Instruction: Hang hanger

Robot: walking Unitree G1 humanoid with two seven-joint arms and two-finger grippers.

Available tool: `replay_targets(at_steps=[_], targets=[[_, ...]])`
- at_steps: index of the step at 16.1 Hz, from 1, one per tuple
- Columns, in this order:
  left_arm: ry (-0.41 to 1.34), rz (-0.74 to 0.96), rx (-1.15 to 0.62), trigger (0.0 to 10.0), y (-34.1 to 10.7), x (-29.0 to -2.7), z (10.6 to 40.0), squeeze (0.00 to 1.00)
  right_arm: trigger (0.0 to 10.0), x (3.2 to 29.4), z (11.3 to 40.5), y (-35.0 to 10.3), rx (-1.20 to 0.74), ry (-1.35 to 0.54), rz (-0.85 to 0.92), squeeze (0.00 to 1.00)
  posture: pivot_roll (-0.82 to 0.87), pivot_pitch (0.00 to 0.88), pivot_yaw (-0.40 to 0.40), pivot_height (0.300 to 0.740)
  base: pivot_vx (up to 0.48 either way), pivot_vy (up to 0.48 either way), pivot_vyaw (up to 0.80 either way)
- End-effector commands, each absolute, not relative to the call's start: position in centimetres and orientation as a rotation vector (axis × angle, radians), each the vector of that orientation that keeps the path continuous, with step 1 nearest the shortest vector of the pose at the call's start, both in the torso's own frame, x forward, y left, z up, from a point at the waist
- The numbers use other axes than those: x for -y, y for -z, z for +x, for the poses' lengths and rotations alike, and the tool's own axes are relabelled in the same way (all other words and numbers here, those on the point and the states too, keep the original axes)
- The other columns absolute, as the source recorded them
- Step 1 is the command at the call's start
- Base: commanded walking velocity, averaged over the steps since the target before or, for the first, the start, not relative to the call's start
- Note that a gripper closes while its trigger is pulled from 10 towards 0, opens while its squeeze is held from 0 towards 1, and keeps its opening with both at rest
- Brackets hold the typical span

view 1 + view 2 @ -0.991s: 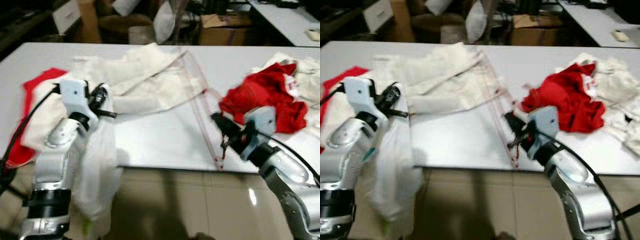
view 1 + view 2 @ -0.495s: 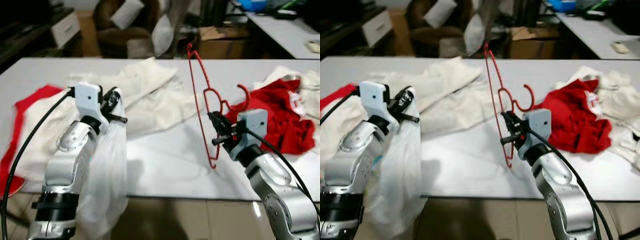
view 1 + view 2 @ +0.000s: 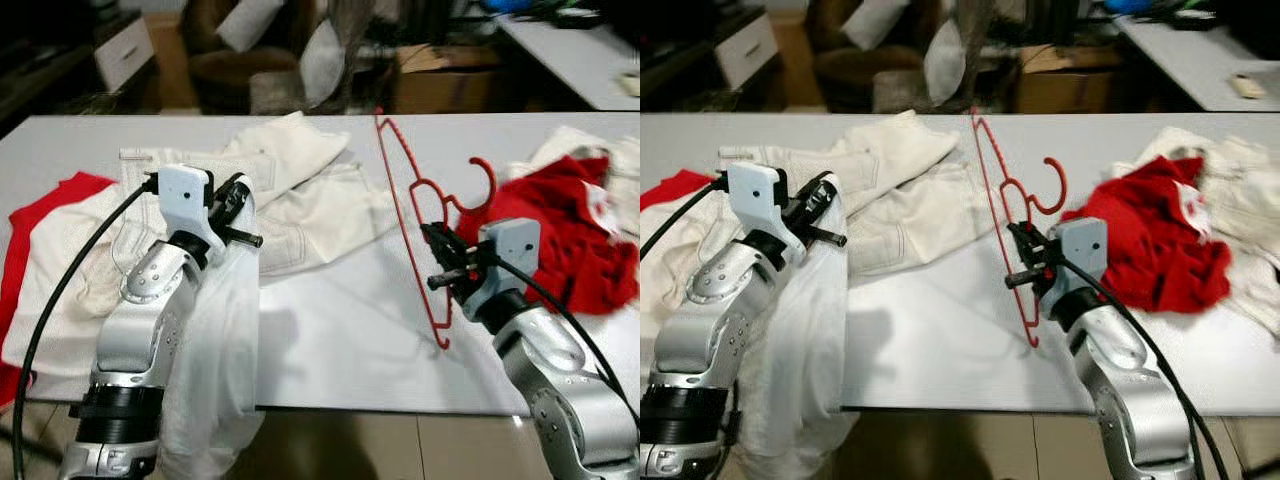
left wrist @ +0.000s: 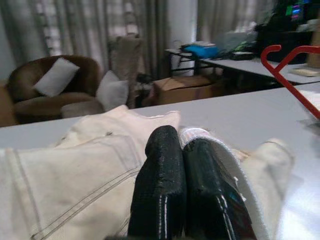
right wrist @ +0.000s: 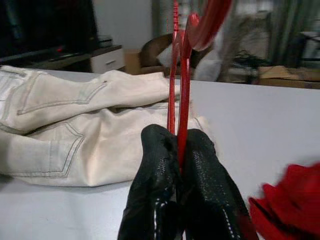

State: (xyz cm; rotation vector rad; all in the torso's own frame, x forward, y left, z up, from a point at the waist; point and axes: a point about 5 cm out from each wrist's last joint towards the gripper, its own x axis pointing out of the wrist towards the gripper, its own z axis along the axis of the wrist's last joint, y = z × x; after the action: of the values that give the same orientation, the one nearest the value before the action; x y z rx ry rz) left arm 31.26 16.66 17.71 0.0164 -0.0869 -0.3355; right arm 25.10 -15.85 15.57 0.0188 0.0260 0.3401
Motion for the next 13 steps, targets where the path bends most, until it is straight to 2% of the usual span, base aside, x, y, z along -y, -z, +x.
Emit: replay_targets(at_steps=[1, 3, 4, 7, 10, 11, 13], targets=[[0.343, 0.029, 0.111, 10.0, -18.6, -16.7, 31.4, 0.0, 10.0, 15.6, 24.9, -15.7, -0.02, -0.348, 0.025, 0.0, -0.1, 0.0, 0.071, 0.74, 0.0, 0.326, -0.72], [0.342, 0.044, 0.122, 10.0, -18.7, -16.7, 31.5, 0.0, 10.0, 15.6, 24.9, -15.8, -0.014, -0.354, 0.022, 0.0, -0.1, 0.0, 0.073, 0.74, 0.0, 0.129, 0.0], [0.329, 0.089, 0.14, 10.0, -19.0, -16.6, 31.5, 0.0, 10.0, 15.5, 24.9, -15.9, -0.005, -0.367, 0.016, 0.0, -0.1, 0.0, 0.073, 0.74, 0.0, -0.48, 0.0], [0.318, 0.074, 0.129, 10.0, -18.9, -16.7, 31.7, 0.0, 10.0, 15.4, 24.9, -16.3, 0.008, -0.401, 0.007, 0.0, -0.1, 0.0, 0.075, 0.74, 0.0, -0.48, 0.0], [0.316, 0.057, 0.146, 10.0, -19.9, -17.2, 32.4, 0.0, 10.0, 15.9, 24.3, -17.0, 0.02, -0.549, -0.024, 0.0, -0.09, 0.0, 0.072, 0.74, 0.0, 0.0, 0.0], [0.321, 0.067, 0.153, 0.0, -20.5, -17.6, 33.0, 0.0, 10.0, 16.4, 24.0, -17.4, 0.02, -0.612, -0.044, 0.0, -0.09, 0.0, 0.069, 0.74, 0.0, 0.0, 0.0], [0.318, 0.116, 0.174, 0.0, -22.8, -19.0, 34.7, 0.0, 10.0, 18.1, 23.1, -18.8, 0.025, -0.763, -0.073, 0.0, -0.08, 0.0, 0.072, 0.74, 0.0, 0.0, 0.0]])
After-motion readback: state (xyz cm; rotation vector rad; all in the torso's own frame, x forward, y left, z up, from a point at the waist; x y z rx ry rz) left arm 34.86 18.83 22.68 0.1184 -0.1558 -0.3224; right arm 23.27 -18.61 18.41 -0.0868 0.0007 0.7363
